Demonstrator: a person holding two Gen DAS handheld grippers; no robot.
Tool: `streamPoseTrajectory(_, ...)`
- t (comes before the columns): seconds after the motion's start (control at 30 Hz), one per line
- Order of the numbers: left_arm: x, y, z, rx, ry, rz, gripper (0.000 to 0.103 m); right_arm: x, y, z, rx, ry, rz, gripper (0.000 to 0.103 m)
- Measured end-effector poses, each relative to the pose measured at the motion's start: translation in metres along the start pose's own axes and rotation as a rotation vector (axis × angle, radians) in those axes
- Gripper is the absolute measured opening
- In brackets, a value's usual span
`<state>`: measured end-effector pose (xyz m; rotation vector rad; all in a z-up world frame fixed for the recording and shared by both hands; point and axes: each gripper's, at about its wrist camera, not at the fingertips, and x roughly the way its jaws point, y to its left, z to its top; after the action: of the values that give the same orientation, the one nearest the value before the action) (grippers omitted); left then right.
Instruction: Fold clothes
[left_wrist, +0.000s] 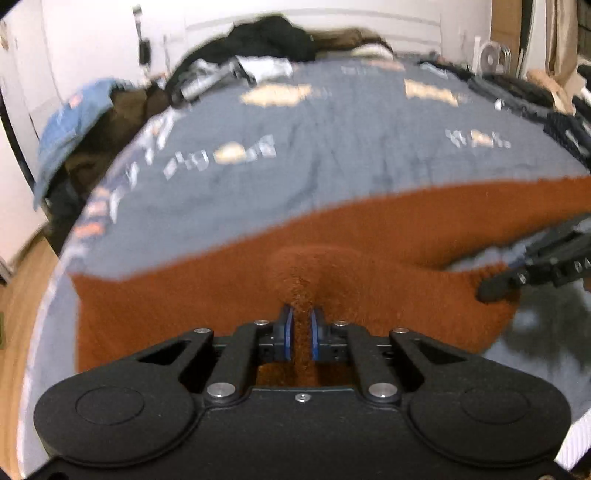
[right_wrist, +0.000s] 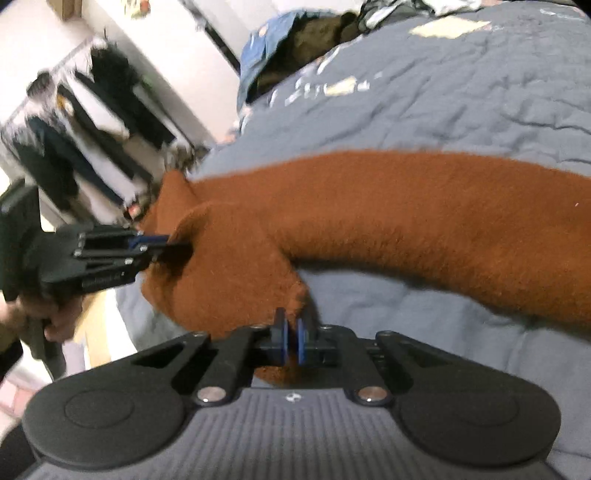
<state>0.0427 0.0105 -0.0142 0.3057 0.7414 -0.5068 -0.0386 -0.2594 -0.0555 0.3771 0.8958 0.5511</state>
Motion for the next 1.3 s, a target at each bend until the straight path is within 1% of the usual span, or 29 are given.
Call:
streamPoseTrajectory(0.1, -0.018, 0.001, 0.036, 0.047, -0.082, 0.043, 0.01, -0.014, 0.003, 0.008, 0.012, -0.052, 0.049, 0.005)
streamPoseTrajectory(0.2, -0.025, -0.014, 0.087, 0.14, -0.147, 0.042, 0.01, -0.033, 0.006, 0.018, 0.03, -0.107, 0.087, 0.005)
streamPoseTrajectory(0.27, -0.021, -0.038, 0.121, 0.225, -0.183, 0.029, 0.01, -0.047, 0.006, 0.024, 0.04, -0.144, 0.105, 0.005)
streamPoseTrajectory(0.37, 0.005, -0.084, 0.166, 0.352, -0.2, -0.005, 0.01, -0.071, 0.0, 0.033, 0.055, -0.204, 0.107, 0.005)
streamPoseTrajectory(0.43, 0.032, -0.118, 0.187, 0.409, -0.2, -0.035, 0.01, -0.089, -0.008, 0.037, 0.08, -0.241, 0.101, 0.005)
streamPoseTrajectory(0.5, 0.064, -0.152, 0.2, 0.435, -0.175, -0.068, 0.01, -0.106, -0.02, 0.038, 0.113, -0.28, 0.088, 0.005)
streamPoseTrajectory(0.57, 0.098, -0.18, 0.203, 0.441, -0.124, -0.058, 0.012, -0.122, -0.04, 0.038, 0.162, -0.311, 0.043, 0.005)
streamPoseTrajectory(0.6, 0.11, -0.189, 0.201, 0.437, -0.105, -0.056, 0.014, -0.128, -0.05, 0.037, 0.186, -0.322, 0.019, 0.005)
streamPoseTrajectory(0.67, 0.122, -0.198, 0.188, 0.422, -0.087, -0.052, 0.026, -0.136, -0.072, 0.034, 0.238, -0.329, -0.035, 0.005)
streamPoseTrajectory(0.7, 0.119, -0.196, 0.178, 0.418, -0.099, -0.047, 0.035, -0.137, -0.083, 0.032, 0.266, -0.326, -0.064, 0.005)
streamPoseTrajectory(0.73, 0.113, -0.192, 0.167, 0.419, -0.111, -0.048, 0.042, -0.139, -0.094, 0.03, 0.294, -0.322, -0.094, 0.005)
streamPoseTrajectory(0.77, 0.107, -0.187, 0.155, 0.419, -0.121, -0.048, 0.045, -0.141, -0.105, 0.028, 0.321, -0.319, -0.122, 0.005)
streamPoseTrajectory(0.83, 0.087, -0.168, 0.13, 0.409, -0.137, -0.023, 0.05, -0.142, -0.115, 0.025, 0.342, -0.315, -0.135, 0.005)
streamPoseTrajectory(0.87, 0.076, -0.158, 0.117, 0.405, -0.144, -0.008, 0.05, -0.142, -0.12, 0.024, 0.352, -0.313, -0.141, 0.005)
streamPoseTrajectory(0.9, 0.063, -0.146, 0.101, 0.405, -0.147, 0.021, 0.052, -0.142, -0.121, 0.023, 0.348, -0.311, -0.138, 0.005)
streamPoseTrajectory(0.97, 0.037, -0.123, 0.069, 0.408, -0.154, 0.081, 0.059, -0.142, -0.123, 0.02, 0.349, -0.308, -0.132, 0.005)
streamPoseTrajectory(1.0, 0.026, -0.114, 0.053, 0.425, -0.149, 0.126, 0.065, -0.142, -0.123, 0.019, 0.353, -0.306, -0.128, 0.005)
streamPoseTrajectory(1.07, 0.008, -0.097, 0.015, 0.479, -0.116, 0.206, 0.066, -0.143, -0.121, 0.019, 0.36, -0.315, -0.12, 0.005)
streamPoseTrajectory(1.13, -0.004, -0.084, -0.016, 0.528, -0.063, 0.263, 0.066, -0.143, -0.119, 0.02, 0.367, -0.324, -0.112, 0.005)
streamPoseTrajectory(1.23, -0.009, -0.06, -0.048, 0.53, 0.0, 0.355, 0.066, -0.145, -0.116, 0.02, 0.377, -0.336, -0.101, 0.005)
streamPoseTrajectory(1.3, -0.006, -0.043, -0.061, 0.492, 0.036, 0.393, 0.066, -0.146, -0.114, 0.02, 0.384, -0.345, -0.093, 0.005)
